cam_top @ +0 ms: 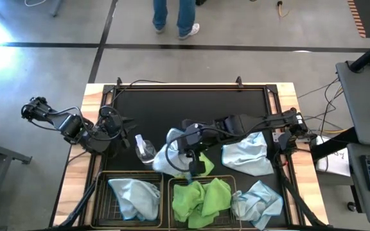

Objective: Sort microfiber towel by color & place in baskets
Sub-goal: Put the white microfiber cloth into the left wire basket

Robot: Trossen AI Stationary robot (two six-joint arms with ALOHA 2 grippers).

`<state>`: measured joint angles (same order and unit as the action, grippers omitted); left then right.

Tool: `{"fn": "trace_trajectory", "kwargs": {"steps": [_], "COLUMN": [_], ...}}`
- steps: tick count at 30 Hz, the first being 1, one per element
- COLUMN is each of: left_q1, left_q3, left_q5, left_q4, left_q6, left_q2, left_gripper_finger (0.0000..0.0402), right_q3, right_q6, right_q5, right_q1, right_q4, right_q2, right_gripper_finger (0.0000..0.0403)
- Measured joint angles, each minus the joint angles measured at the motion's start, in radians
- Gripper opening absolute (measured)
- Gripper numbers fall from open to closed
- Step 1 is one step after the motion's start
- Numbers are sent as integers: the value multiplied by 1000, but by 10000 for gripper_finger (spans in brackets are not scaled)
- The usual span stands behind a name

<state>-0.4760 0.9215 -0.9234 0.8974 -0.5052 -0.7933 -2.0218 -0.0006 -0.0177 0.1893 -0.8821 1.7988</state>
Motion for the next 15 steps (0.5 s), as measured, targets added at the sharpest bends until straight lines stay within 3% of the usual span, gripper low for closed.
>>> {"fn": "trace_trajectory", "kwargs": {"steps": [15], "left_q1": [0], "left_q3": [0], "left_q5": [0], "left_q4": [0], "left_q6": [0], "left_q2": [0], "left_gripper_finger": [113], "right_q3": [-20], "right_q6": [-2], "right_q5": [1], "right_q1": [56], "right_q4": [192], "right_q2": [2], "right_gripper_finger": [9]}}
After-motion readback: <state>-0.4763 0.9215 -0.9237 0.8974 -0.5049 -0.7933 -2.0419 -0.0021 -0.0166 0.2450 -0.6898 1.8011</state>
